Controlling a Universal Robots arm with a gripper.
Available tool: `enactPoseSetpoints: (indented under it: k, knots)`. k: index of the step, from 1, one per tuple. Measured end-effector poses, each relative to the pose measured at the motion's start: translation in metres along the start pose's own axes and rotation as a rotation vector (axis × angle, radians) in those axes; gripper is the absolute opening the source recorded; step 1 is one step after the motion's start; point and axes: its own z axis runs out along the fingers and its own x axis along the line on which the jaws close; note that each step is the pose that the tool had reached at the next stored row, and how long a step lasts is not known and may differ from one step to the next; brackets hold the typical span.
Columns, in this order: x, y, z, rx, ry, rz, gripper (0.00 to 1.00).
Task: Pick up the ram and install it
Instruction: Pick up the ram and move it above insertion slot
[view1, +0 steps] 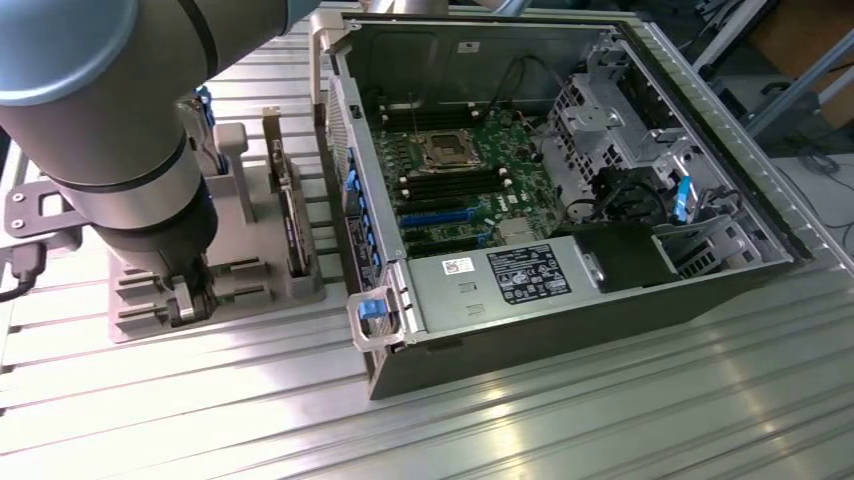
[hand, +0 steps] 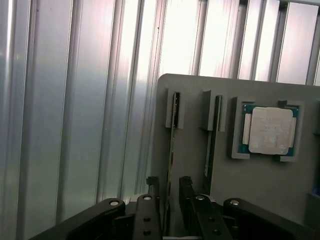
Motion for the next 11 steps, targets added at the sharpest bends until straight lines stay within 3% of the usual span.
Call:
enactPoseSetpoints:
  k: [4,7,9,11]
  knots:
    - [-0.0019,0.0056,0.0109,0.0000,0.0015,0.000,0.30]
    - [-0.0027,0.0065,0.0128,-0.0003,0.0018,0.000,0.30]
    - [-0.0027,0.0065,0.0129,-0.0002,0.0018,0.000,0.16]
    - [-0.0027,0.0065,0.0129,-0.0002,0.0017,0.000,0.13]
